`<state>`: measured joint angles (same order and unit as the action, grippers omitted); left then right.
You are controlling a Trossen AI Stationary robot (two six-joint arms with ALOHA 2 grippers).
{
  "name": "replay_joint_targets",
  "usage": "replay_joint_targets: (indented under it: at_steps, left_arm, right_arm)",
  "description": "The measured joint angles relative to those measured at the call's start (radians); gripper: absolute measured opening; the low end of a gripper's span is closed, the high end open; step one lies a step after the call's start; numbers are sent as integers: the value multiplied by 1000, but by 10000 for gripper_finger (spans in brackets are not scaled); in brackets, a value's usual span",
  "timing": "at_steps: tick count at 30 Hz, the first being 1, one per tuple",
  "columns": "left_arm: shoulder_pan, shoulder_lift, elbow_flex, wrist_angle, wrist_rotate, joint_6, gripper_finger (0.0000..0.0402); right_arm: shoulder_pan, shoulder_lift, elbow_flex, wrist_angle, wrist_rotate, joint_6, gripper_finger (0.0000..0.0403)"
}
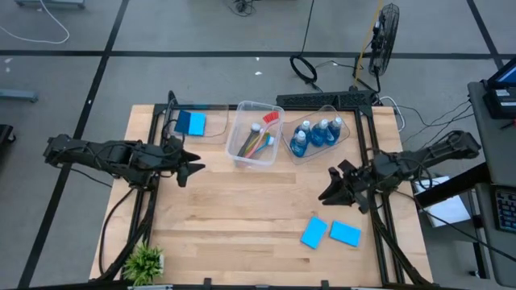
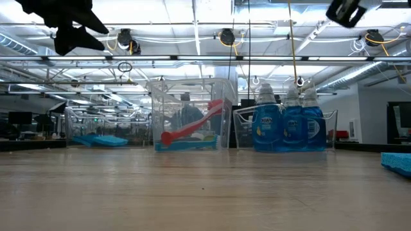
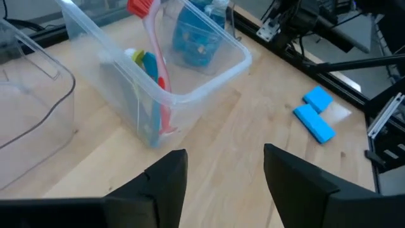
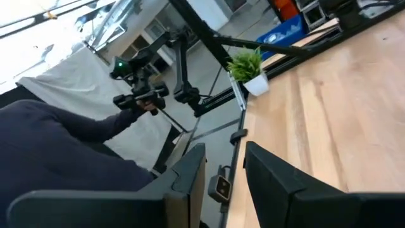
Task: Pick & Place Kitchen Sink Supplies
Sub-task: Put the blue sponge into the left transparent bin
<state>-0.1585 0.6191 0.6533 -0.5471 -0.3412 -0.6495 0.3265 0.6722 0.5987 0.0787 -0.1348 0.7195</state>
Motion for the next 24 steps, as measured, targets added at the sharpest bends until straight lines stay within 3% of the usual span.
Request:
replay_joint_targets:
  at_steps: [5,13,24]
  left_arm:
    - [0,-32,0,-2,-1,9,195]
    - [0,-65,0,-3,-6,21,190]
    - [0,-61,0,-5,13,37,216]
  right_arm:
    - [56,132,112,-67,7,-52,98]
    - [107,335,277,-389,3,-109,98]
    - [140,449,292,-447,0,-275,98]
